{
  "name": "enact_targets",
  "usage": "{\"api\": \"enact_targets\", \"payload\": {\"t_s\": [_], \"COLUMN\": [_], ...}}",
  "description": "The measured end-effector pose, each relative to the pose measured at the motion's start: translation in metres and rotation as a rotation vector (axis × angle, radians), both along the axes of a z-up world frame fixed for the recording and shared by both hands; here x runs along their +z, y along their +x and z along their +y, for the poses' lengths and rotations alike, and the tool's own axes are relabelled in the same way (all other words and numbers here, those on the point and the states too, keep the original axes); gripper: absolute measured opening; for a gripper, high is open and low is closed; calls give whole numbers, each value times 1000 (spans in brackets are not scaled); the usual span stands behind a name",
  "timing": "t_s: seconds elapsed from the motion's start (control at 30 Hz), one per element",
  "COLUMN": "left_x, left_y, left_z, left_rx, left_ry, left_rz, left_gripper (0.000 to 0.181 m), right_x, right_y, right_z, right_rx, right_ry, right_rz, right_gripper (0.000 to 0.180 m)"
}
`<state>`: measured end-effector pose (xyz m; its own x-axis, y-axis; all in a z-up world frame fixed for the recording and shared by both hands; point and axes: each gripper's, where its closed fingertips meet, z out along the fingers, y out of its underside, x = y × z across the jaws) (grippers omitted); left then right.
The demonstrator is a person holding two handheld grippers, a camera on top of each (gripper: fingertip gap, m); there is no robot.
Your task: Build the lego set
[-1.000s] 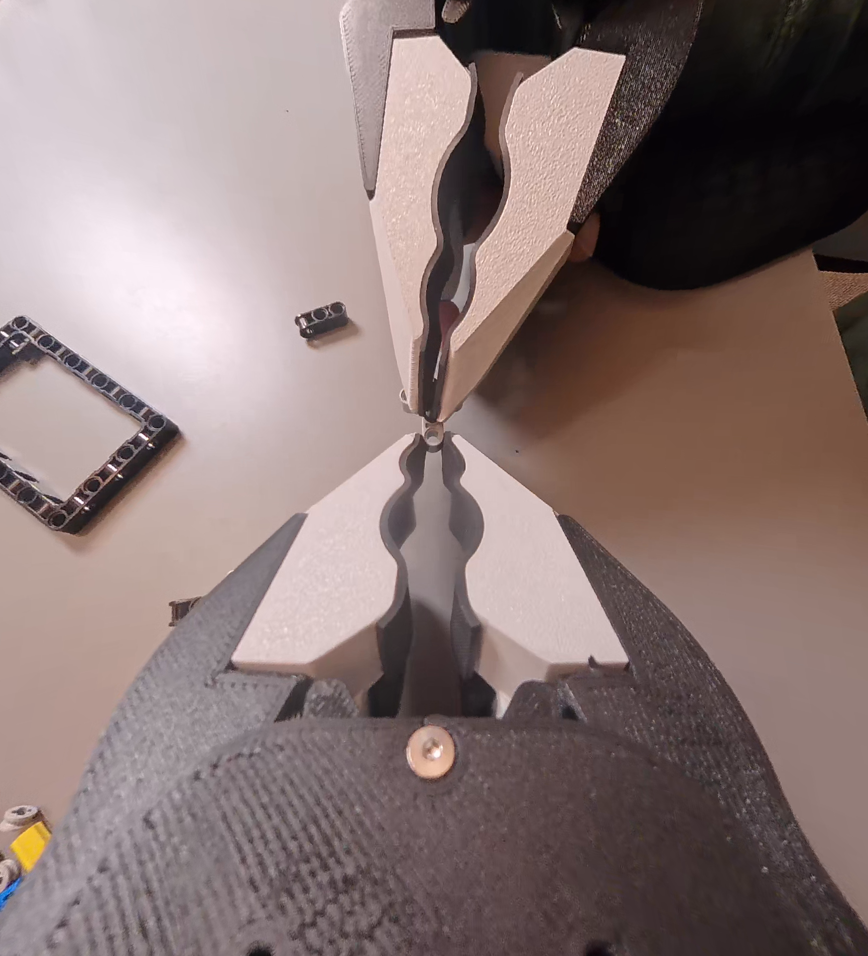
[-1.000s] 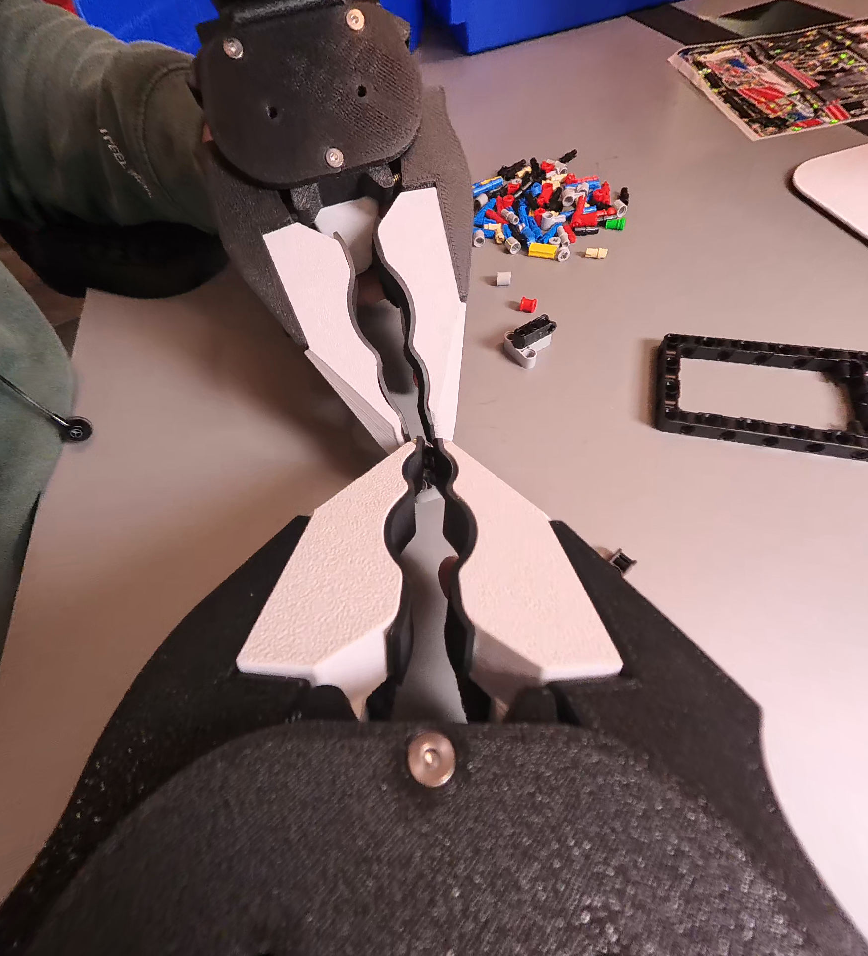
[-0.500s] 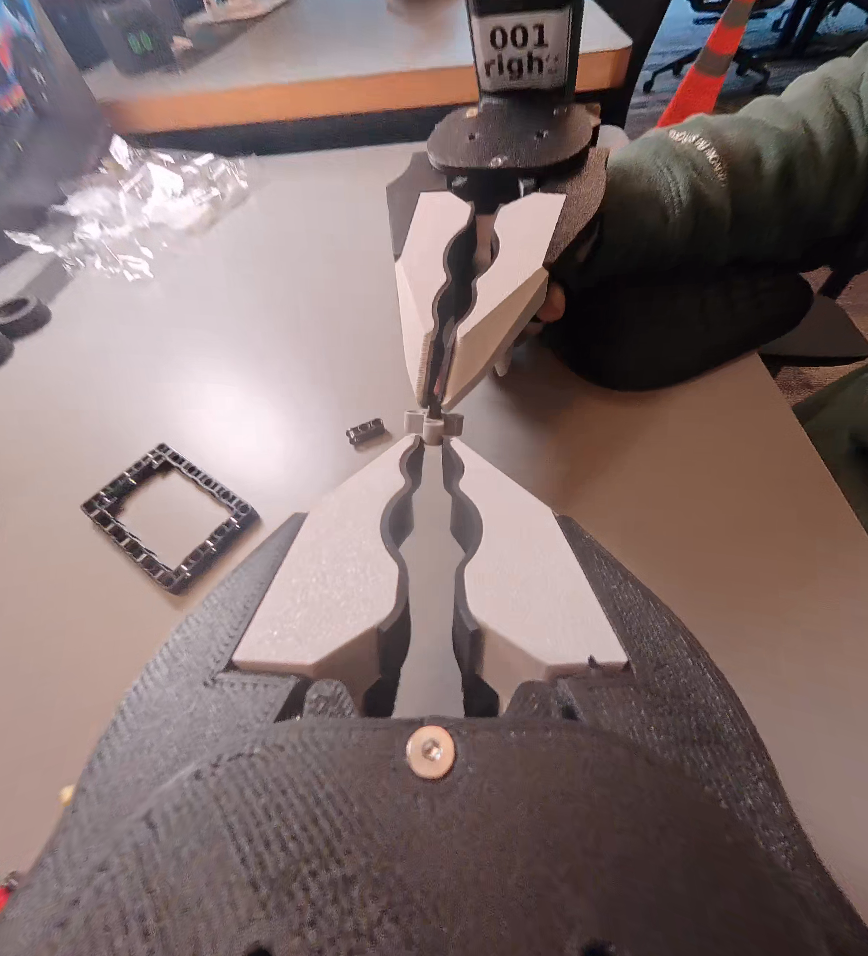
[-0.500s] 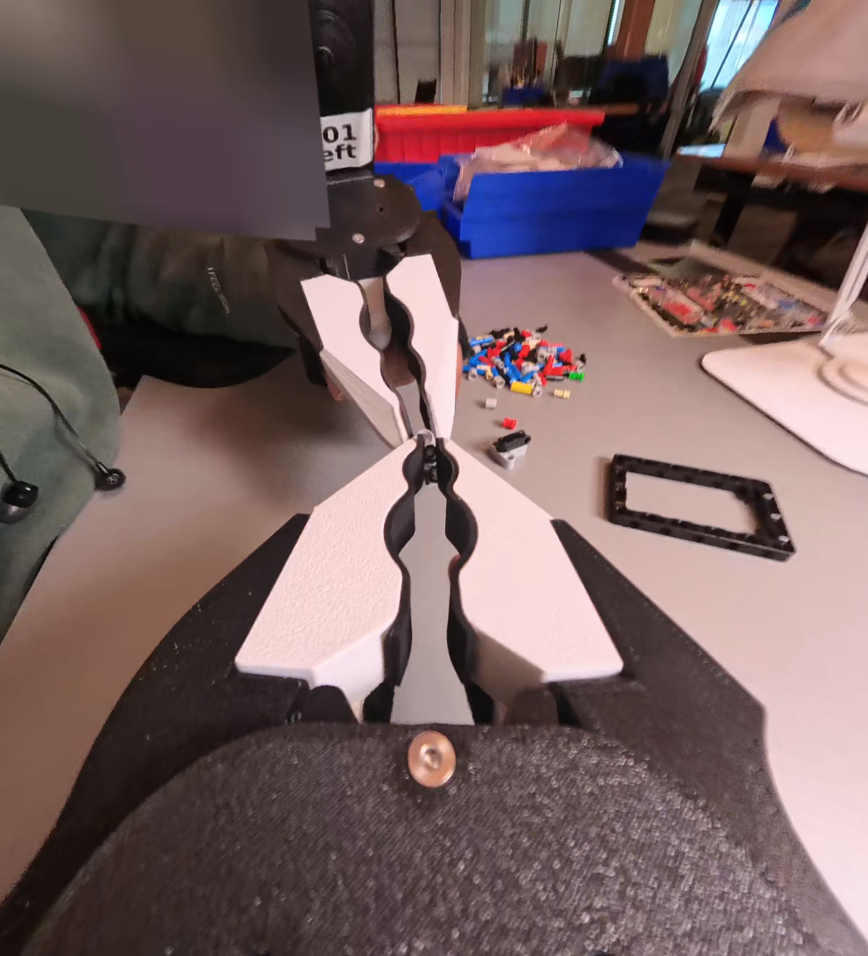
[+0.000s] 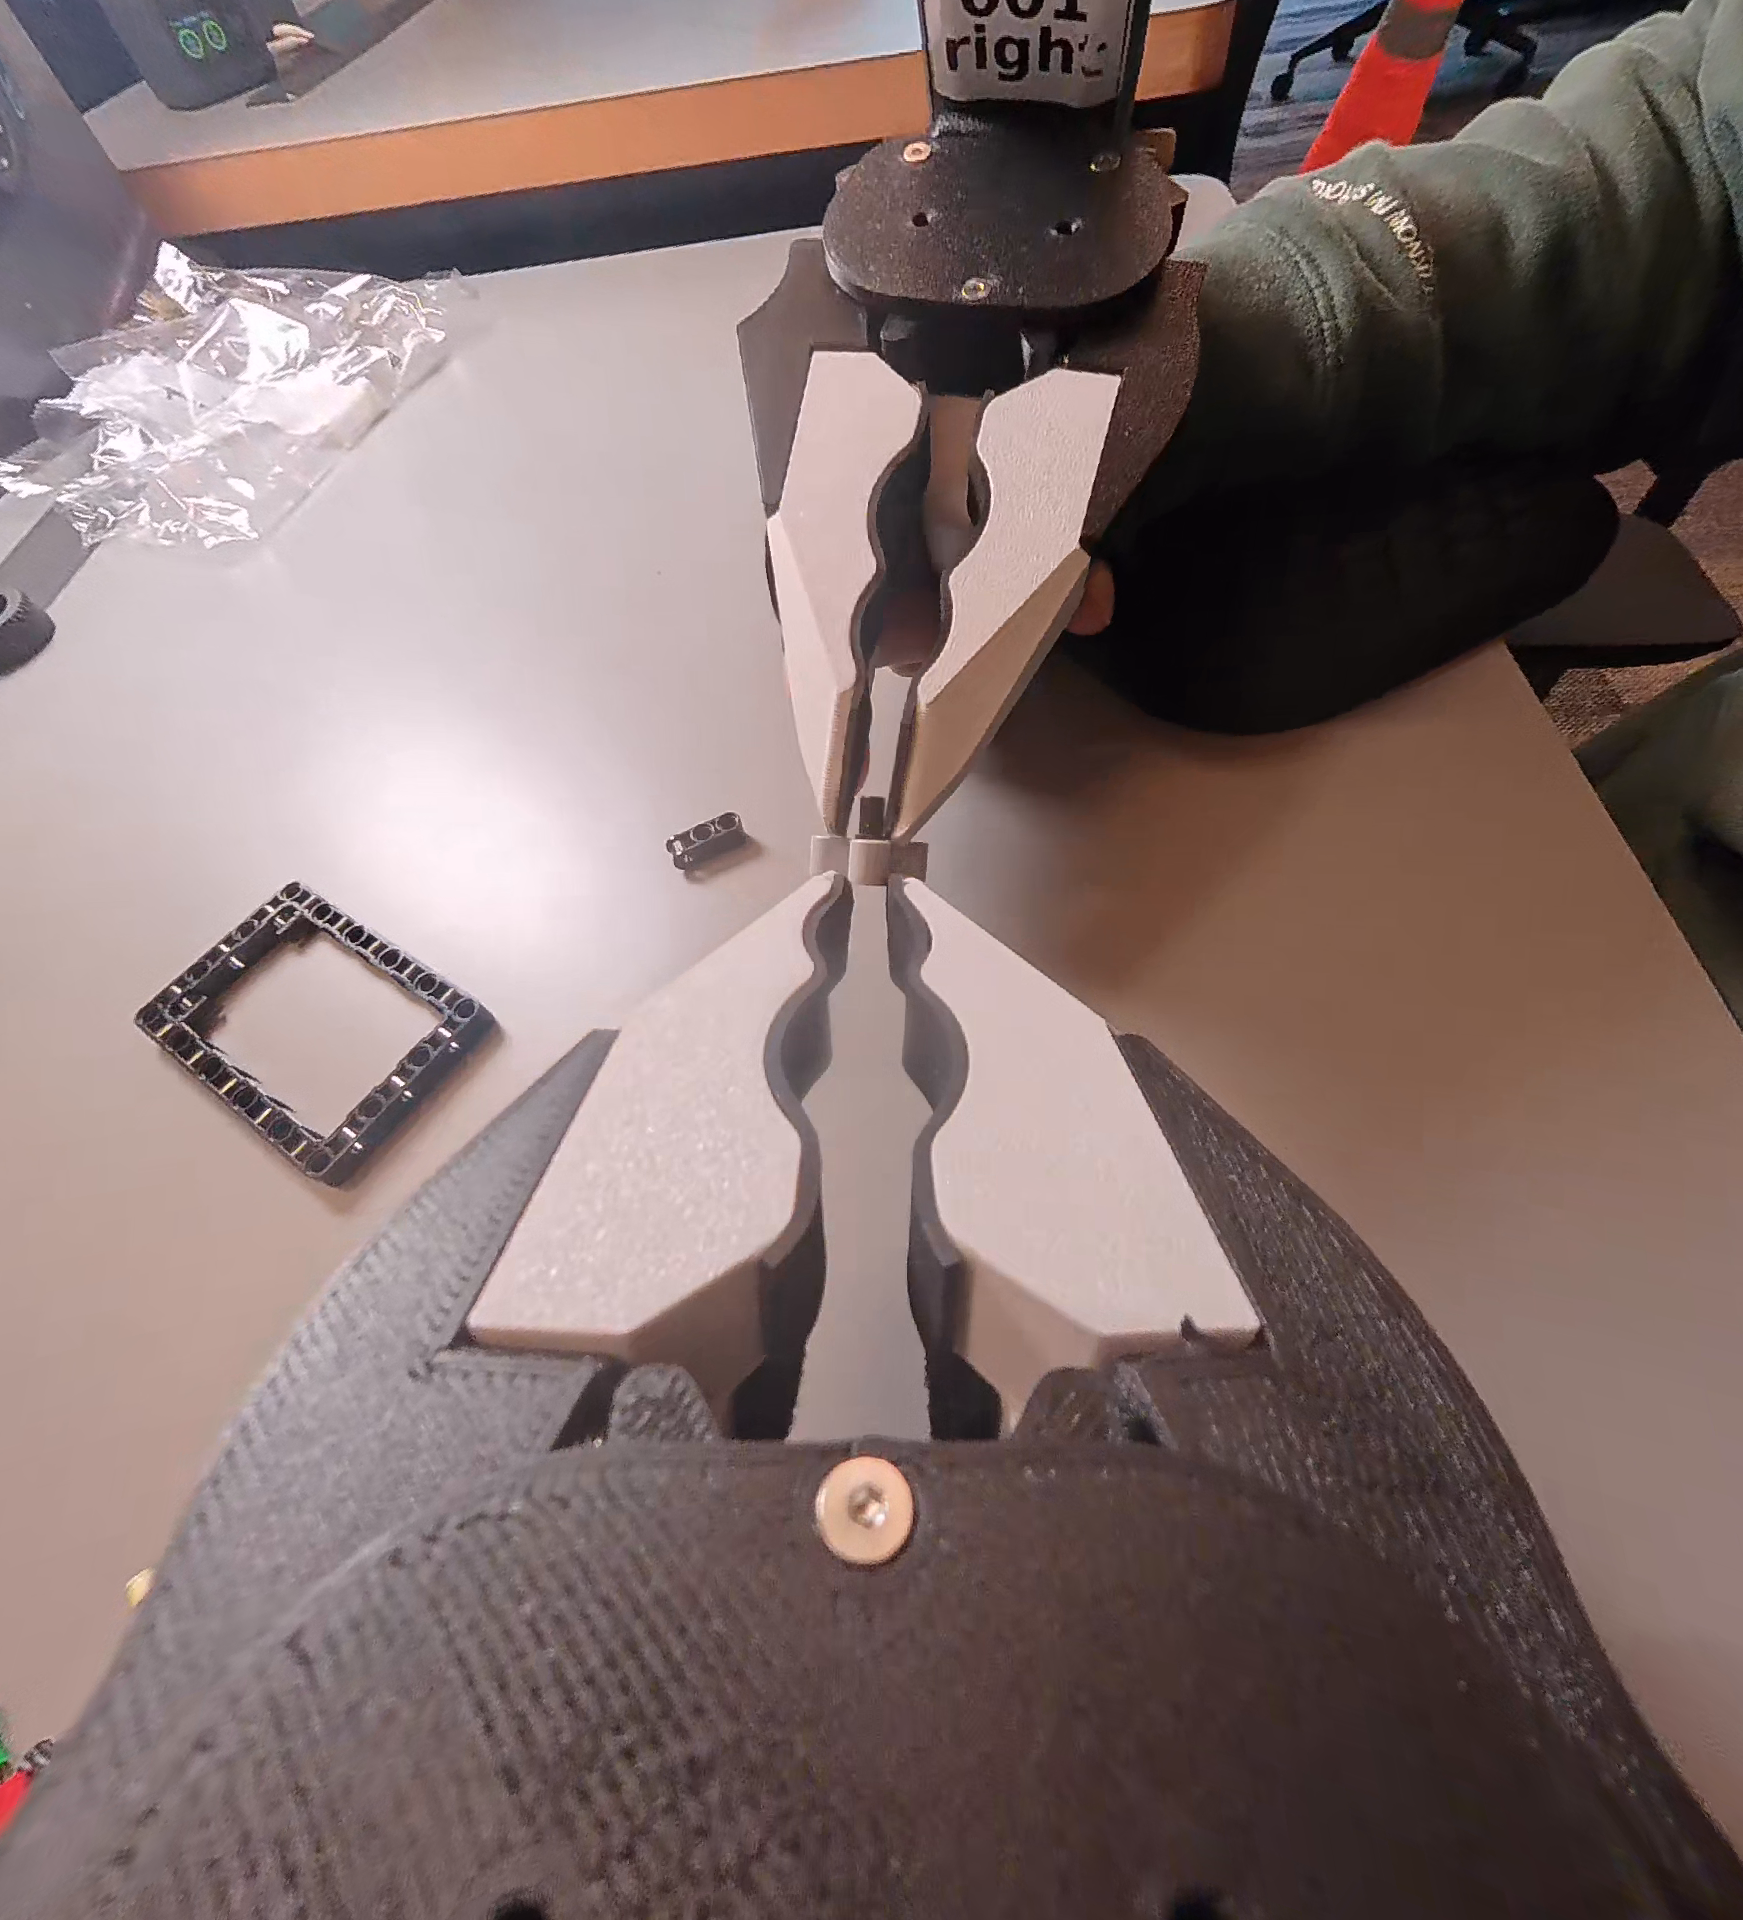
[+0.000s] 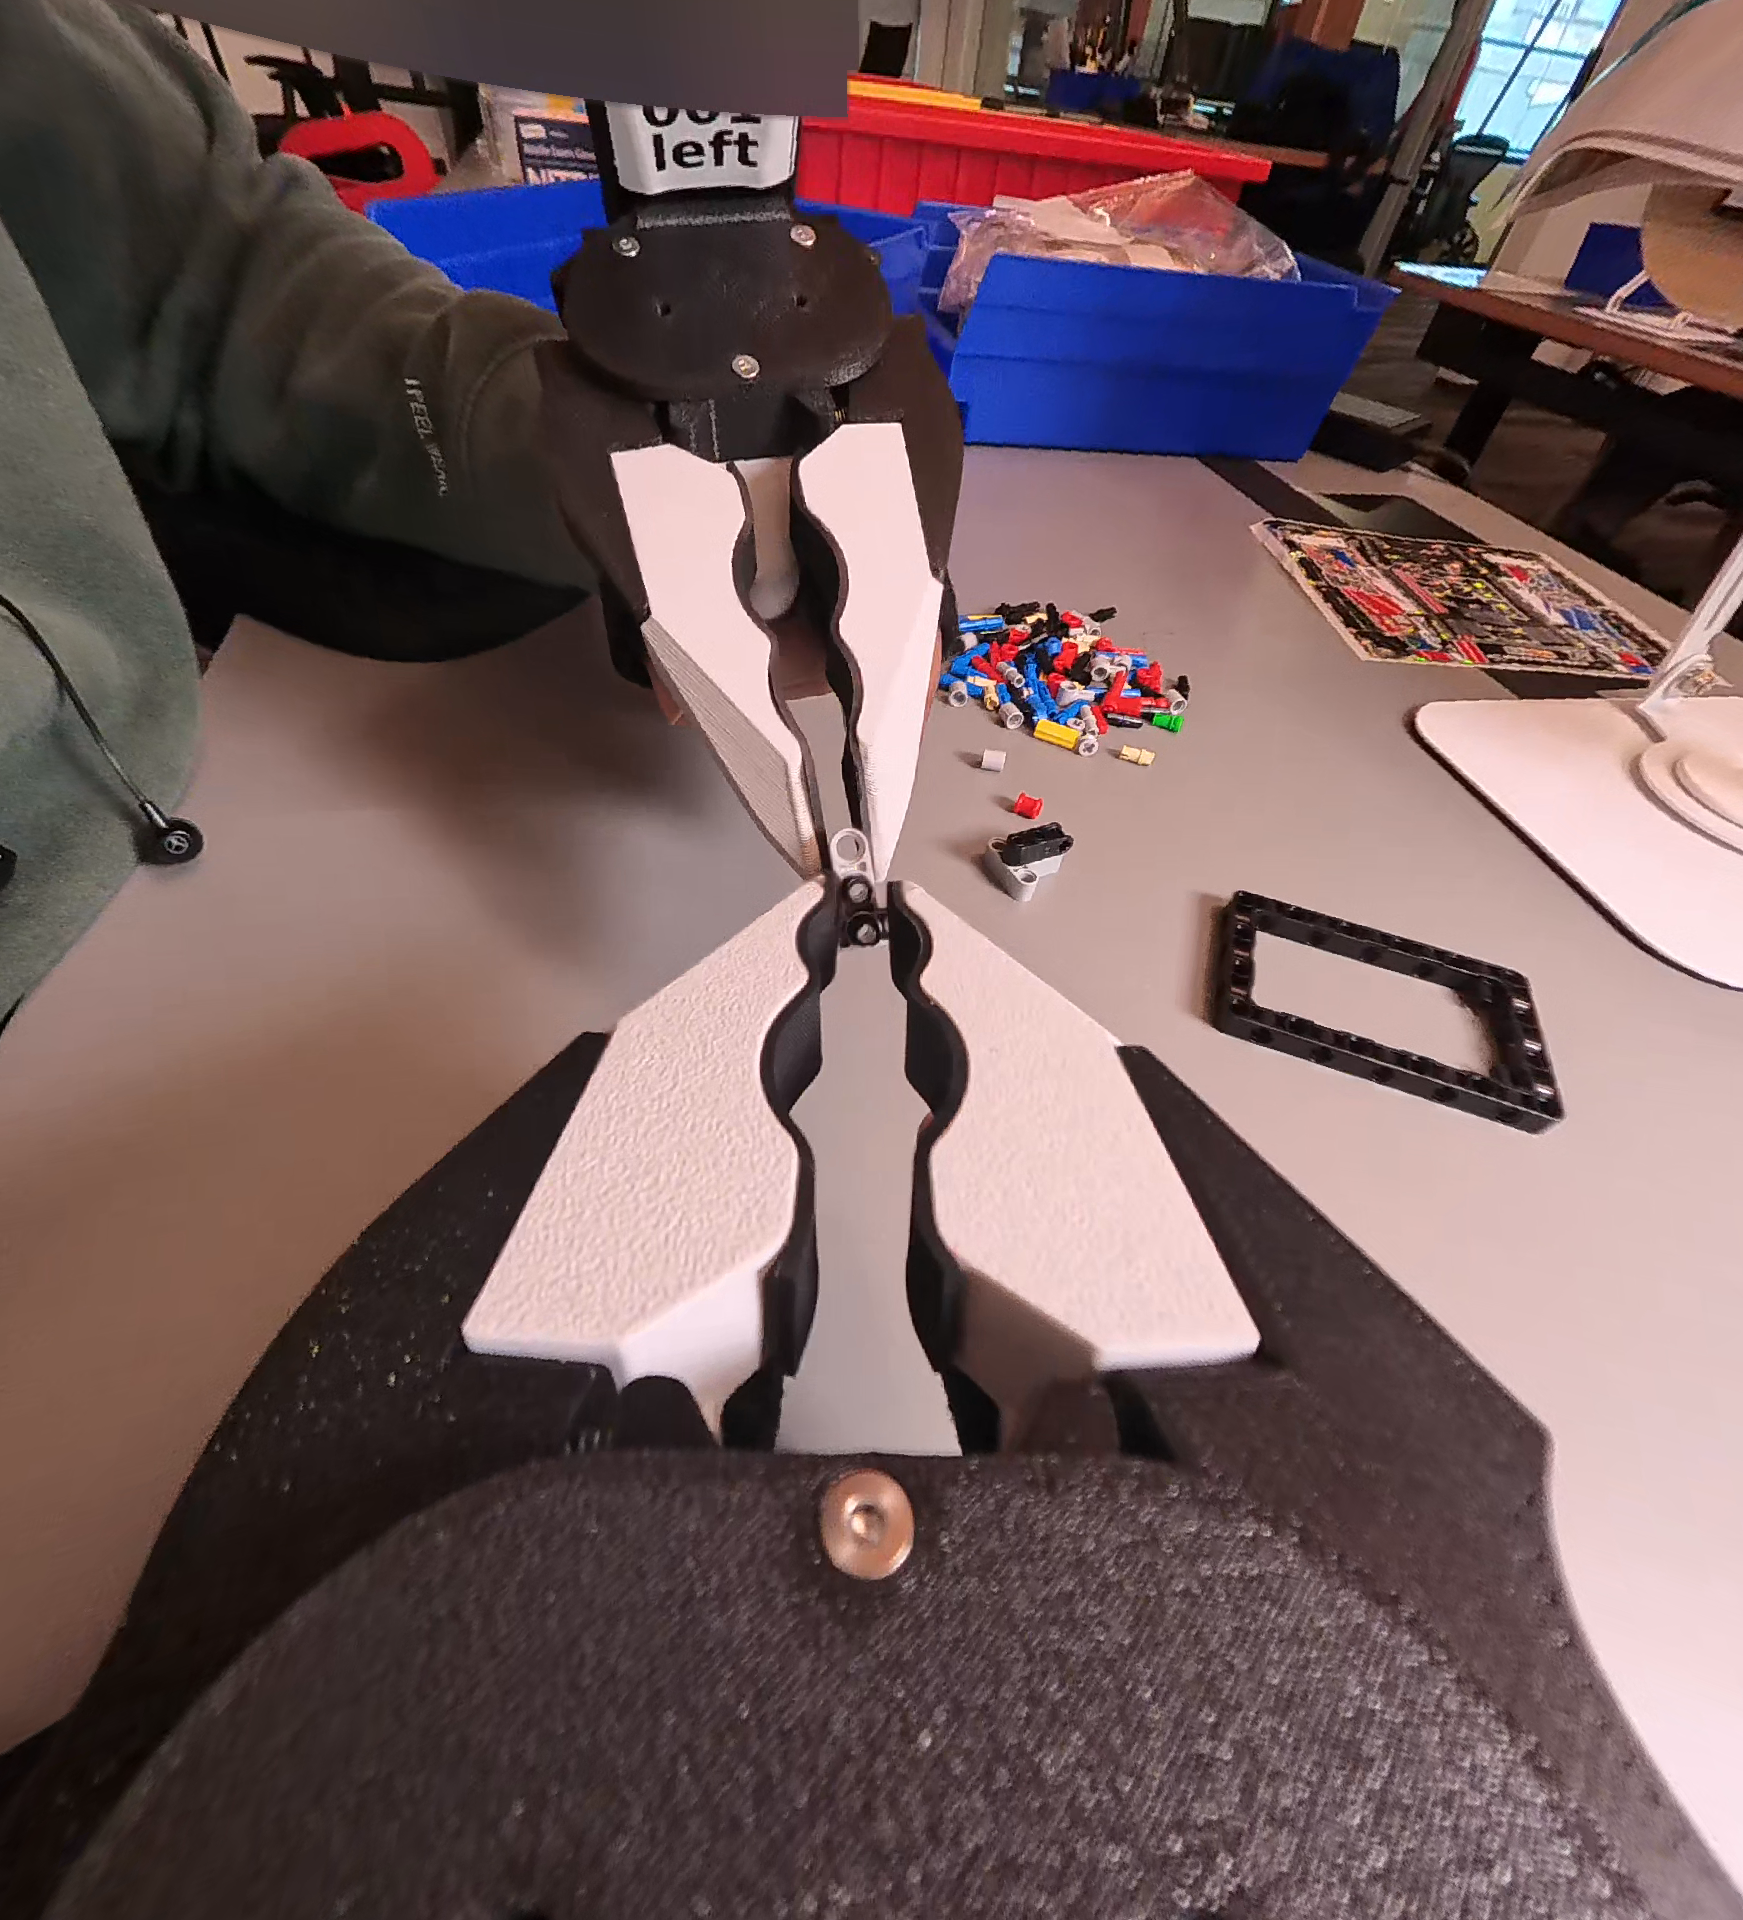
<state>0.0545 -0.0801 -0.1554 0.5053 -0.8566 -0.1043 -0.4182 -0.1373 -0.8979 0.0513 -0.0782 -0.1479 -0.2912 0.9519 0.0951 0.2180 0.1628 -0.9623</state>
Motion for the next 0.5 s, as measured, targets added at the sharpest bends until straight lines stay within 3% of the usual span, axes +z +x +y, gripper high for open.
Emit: {"api": "enact_targets", "payload": {"t_s": [0.23, 0.5], "left_x": [3, 24], "left_y": [-1, 0], "left_z": [0, 1], "left_rx": [9, 12], "left_ry": [23, 30], "left_rz": [-19, -176], "left_gripper": [5, 14], "right_x": [2, 22], "right_y": [0, -2], "right_z": [-1, -5], "right_rx": [-3, 18], "right_ry": [20, -84], "right_rz": [21, 120], "right_gripper": [2, 2]}}
